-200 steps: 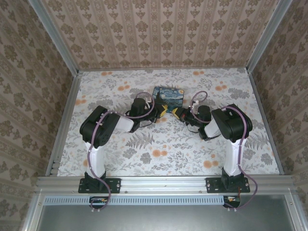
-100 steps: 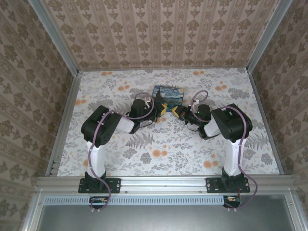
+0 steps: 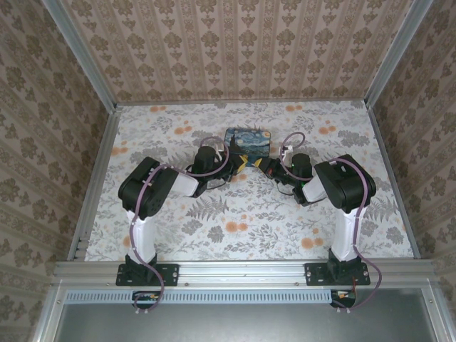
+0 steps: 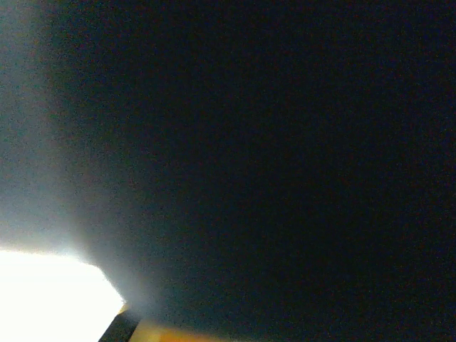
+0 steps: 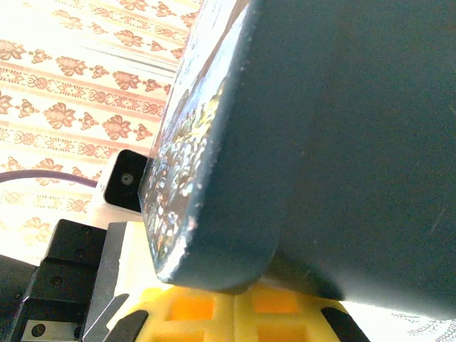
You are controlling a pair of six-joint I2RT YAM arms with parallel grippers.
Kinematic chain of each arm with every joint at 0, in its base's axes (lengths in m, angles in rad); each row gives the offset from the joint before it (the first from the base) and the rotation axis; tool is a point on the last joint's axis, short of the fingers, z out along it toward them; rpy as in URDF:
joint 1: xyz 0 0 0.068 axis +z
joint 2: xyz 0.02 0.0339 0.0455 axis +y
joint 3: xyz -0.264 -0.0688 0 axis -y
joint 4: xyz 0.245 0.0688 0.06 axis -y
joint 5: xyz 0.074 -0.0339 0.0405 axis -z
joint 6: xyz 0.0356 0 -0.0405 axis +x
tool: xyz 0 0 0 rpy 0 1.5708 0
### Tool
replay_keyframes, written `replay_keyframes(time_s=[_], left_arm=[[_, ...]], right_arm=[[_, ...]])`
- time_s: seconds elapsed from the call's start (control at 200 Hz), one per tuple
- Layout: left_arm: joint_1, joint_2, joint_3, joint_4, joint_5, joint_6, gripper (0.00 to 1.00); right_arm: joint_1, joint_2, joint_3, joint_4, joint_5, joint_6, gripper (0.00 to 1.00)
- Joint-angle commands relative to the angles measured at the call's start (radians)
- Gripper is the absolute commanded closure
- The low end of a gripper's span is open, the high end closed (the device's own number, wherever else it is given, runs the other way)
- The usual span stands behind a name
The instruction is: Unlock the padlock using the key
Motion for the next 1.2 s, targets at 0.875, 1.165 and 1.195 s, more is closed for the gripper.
replay_keyframes(time_s=[0.875, 1.165, 1.195], left_arm=[[-0.093, -0.020, -0.009, 0.245, 0.097, -0.138, 1.00], [-0.094, -0.012, -0.011, 0.250, 0.089, -0.140, 1.00], [-0.094, -0.012, -0.010, 0.253, 0.088, -0.141, 1.00]], right_arm=[[0.077, -0.044, 0.018, 0.118, 0.002, 0.284, 1.00], [0.114, -0.042, 0.090, 0.111, -0.080, 0.336, 1.00], [0.115, -0.038, 0.087, 0.112, -0.075, 0.351, 1.00]])
